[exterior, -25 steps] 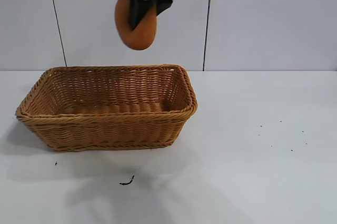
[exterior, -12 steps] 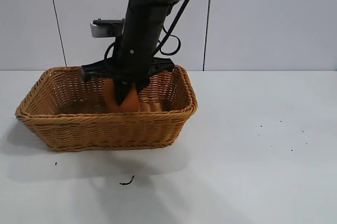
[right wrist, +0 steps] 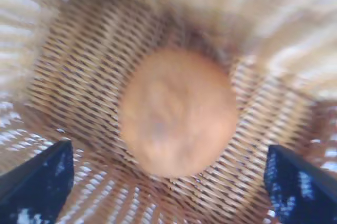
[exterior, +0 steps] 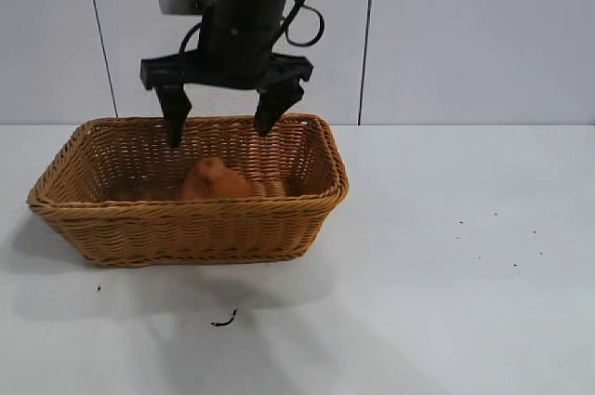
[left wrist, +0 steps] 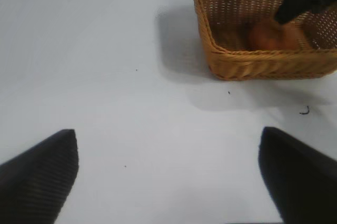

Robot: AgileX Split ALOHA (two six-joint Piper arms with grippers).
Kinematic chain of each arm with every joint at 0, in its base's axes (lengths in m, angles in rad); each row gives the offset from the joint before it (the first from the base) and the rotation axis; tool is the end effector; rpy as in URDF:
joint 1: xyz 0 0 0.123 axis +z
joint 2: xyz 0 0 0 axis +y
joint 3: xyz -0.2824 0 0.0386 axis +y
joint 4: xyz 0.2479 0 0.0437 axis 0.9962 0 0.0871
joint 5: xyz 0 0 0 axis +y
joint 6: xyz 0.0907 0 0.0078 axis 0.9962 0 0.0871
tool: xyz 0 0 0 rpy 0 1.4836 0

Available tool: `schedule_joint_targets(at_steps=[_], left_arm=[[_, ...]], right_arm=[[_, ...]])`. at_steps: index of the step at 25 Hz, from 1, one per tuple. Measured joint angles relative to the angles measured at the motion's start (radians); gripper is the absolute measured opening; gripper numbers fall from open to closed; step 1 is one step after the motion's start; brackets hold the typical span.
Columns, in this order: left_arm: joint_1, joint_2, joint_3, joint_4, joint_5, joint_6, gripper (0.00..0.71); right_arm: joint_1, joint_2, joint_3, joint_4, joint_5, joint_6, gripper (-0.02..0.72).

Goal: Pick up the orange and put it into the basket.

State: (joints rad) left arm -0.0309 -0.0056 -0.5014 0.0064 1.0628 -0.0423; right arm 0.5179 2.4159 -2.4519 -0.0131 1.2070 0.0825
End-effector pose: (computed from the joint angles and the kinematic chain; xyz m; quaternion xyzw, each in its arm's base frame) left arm -0.0059 0.0007 0.2774 -0.0050 0.8519 -0.0160 0.5234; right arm 0.4572 0.2592 0.2536 -0.2104 0.9474 0.0651 0.2322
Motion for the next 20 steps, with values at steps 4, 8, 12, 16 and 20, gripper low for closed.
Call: schedule_joint_targets(at_steps=[4, 8, 12, 16, 20], left_arm=[[0.0, 0.0, 0.0, 0.0, 0.0, 0.0, 0.666], [0.0, 0.0, 0.0, 0.0, 0.0, 0.0, 0.666], [0.0, 0.0, 0.0, 0.0, 0.0, 0.0, 0.666], [0.0, 0.0, 0.0, 0.0, 0.0, 0.0, 0.666], [0.0, 0.0, 0.0, 0.0, 0.0, 0.0, 0.666]], right_arm=[[-0.105, 0.0, -0.003, -0.013, 0.01, 0.005, 0.694], [-0.22, 0.0, -0.003, -0.018, 0.01, 0.009, 0.694], [-0.31, 0.0, -0.003, -0.02, 0.01, 0.009, 0.694], [-0.381, 0.0, -0.003, -0.016, 0.01, 0.009, 0.694], [-0.433, 0.0, -0.002, -0.012, 0.01, 0.009, 0.694]])
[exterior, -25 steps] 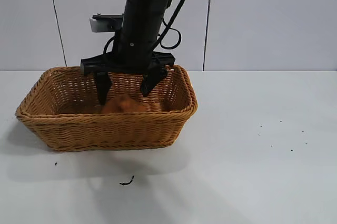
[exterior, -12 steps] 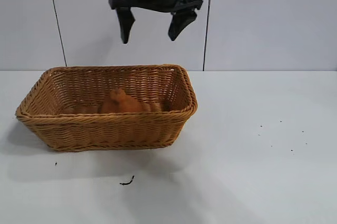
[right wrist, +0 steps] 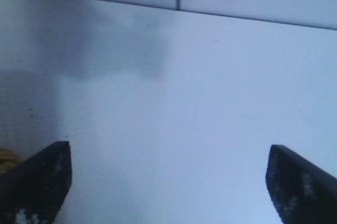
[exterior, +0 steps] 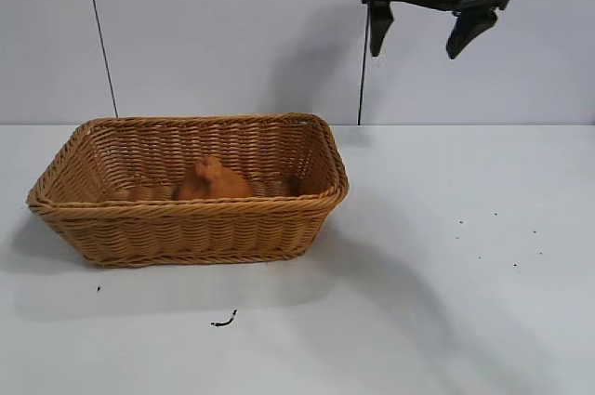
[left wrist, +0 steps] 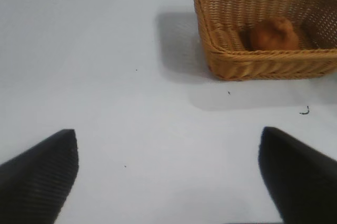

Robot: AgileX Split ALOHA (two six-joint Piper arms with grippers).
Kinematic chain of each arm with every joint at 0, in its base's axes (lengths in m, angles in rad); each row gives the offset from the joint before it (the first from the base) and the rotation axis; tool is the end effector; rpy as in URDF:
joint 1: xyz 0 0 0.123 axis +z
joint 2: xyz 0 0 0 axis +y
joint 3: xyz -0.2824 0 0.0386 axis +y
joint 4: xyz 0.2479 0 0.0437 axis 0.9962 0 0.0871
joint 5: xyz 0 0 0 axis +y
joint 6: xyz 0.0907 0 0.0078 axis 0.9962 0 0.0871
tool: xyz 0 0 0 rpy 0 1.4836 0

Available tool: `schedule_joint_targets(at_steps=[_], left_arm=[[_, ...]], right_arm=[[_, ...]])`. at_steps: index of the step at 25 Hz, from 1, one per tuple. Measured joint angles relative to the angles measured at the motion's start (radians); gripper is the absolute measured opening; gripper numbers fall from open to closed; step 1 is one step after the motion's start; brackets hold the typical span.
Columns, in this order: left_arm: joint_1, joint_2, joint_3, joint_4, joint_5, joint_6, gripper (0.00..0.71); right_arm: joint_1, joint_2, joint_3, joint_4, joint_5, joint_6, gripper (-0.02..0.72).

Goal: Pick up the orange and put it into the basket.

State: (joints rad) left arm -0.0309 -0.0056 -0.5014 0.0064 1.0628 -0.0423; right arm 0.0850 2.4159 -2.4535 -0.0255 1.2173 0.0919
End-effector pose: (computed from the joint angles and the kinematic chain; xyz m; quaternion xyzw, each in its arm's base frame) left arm -0.0059 0.0007 0.2774 -0.0050 0.8519 -0.0160 0.5234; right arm 0.5230 0.0424 0.2537 0.0019 0.9715 0.0083 0.2370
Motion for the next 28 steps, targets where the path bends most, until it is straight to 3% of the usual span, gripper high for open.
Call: schedule_joint_targets(at_steps=[5, 11, 28], left_arm=[[0.0, 0.0, 0.0, 0.0, 0.0, 0.0, 0.666], [0.0, 0.0, 0.0, 0.0, 0.0, 0.0, 0.666], [0.0, 0.0, 0.0, 0.0, 0.001, 0.0, 0.666]], right_arm=[[-0.043, -0.006, 0.068, 0.004, -0.001, 0.0, 0.694], [-0.046, -0.111, 0.294, -0.023, -0.001, -0.026, 0.694], [-0.046, -0.841, 1.168, 0.007, -0.002, -0.037, 0.694]])
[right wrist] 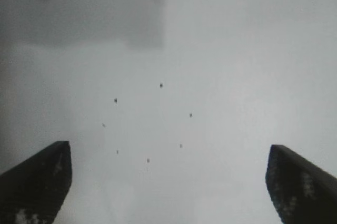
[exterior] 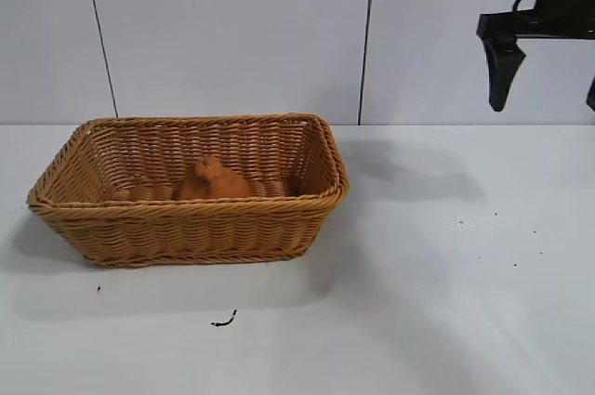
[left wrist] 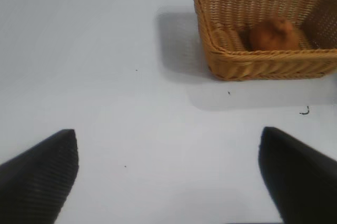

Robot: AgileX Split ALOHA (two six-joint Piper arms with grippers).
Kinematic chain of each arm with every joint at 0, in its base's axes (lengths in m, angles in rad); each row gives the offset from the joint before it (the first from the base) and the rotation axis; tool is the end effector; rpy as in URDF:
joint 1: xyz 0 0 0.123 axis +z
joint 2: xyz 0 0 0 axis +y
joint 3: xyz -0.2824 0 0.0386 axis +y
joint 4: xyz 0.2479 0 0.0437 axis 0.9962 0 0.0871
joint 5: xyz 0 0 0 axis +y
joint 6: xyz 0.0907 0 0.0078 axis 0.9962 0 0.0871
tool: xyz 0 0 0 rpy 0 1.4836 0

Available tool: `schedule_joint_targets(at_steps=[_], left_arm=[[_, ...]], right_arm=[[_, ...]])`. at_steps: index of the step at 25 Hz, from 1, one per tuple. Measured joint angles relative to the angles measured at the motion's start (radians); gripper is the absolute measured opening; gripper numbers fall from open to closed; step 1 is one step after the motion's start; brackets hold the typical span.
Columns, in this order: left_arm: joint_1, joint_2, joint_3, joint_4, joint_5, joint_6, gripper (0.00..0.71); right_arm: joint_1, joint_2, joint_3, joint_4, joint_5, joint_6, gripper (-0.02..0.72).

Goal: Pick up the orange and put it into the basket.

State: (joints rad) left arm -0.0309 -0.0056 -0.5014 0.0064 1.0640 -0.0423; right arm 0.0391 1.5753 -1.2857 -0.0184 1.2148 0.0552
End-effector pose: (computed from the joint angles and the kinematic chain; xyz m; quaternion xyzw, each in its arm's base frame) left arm -0.0060 0.0007 0.2773 -0.0050 0.8522 -0.0159 0.5229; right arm 0.3036 0.0103 0.2863 0.0055 0.9970 -0.0052 0.0770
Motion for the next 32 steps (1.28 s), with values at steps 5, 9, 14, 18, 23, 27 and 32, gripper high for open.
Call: schedule_joint_targets(at_steps=[5, 9, 14, 18, 23, 27, 32], left_arm=[[0.0, 0.0, 0.0, 0.0, 0.0, 0.0, 0.666], [0.0, 0.0, 0.0, 0.0, 0.0, 0.0, 0.666], [0.0, 0.0, 0.0, 0.0, 0.0, 0.0, 0.666], [0.0, 0.0, 0.0, 0.0, 0.0, 0.0, 0.666], [0.0, 0.0, 0.0, 0.0, 0.0, 0.0, 0.666], [0.0, 0.0, 0.0, 0.0, 0.0, 0.0, 0.666], [0.0, 0.0, 0.0, 0.0, 0.0, 0.0, 0.666]], right_arm=[[0.0, -0.26, 0.215, 0.018, 0.001, -0.002, 0.694], [0.0, -0.445, 0.375, 0.018, -0.013, -0.025, 0.694], [0.0, -0.703, 0.601, 0.018, -0.129, -0.066, 0.694], [0.0, -0.902, 0.741, 0.026, -0.183, -0.071, 0.694], [0.0, -1.122, 0.789, 0.027, -0.197, -0.073, 0.694], [0.0, -1.251, 0.789, 0.027, -0.199, -0.073, 0.694], [0.0, -1.438, 0.791, 0.018, -0.2, -0.068, 0.694]])
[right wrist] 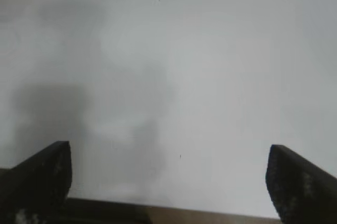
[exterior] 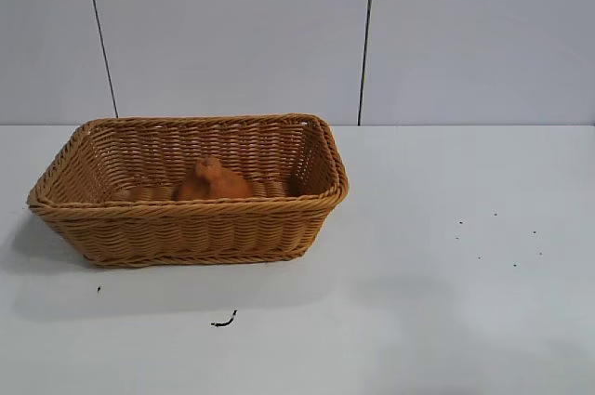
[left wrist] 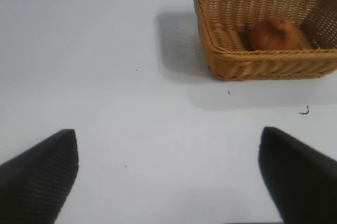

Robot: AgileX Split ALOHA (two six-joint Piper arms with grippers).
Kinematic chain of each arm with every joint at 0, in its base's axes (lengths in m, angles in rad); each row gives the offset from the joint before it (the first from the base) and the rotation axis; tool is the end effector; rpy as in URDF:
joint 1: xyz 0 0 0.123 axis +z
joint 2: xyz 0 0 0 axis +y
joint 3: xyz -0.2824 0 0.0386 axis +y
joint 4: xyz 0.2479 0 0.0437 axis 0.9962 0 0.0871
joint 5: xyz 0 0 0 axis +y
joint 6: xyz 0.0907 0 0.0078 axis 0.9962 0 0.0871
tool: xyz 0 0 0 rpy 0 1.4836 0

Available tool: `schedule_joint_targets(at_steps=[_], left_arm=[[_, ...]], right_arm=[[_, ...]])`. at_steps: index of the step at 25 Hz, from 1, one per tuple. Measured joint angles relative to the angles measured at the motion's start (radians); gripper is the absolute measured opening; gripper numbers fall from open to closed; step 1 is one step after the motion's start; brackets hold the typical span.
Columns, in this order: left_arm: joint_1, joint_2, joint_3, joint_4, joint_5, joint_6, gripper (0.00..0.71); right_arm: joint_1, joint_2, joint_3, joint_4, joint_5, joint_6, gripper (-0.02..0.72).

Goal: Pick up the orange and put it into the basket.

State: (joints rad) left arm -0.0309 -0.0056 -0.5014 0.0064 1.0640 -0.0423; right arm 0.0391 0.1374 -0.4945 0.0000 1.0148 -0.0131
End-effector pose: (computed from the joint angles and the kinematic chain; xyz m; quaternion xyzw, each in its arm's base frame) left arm -0.0060 0.0007 0.2773 -0.0050 0.8522 -0.0159 0.5229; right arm 0.0191 0.0007 0.2782 -0.0229 0.8772 0.0062 0.4795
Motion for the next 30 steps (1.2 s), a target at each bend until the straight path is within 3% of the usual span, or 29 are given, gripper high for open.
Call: schedule_joint_targets(at_steps=[9, 20, 30], left_arm=[[0.0, 0.0, 0.0, 0.0, 0.0, 0.0, 0.666], [0.0, 0.0, 0.0, 0.0, 0.0, 0.0, 0.666], [0.0, 0.0, 0.0, 0.0, -0.002, 0.0, 0.666]], right_arm=[[0.0, -0.141, 0.004, -0.048, 0.002, 0.055, 0.694], [0.0, -0.141, 0.004, -0.048, 0.003, 0.055, 0.694], [0.0, -0.141, 0.004, -0.021, 0.003, 0.013, 0.694]])
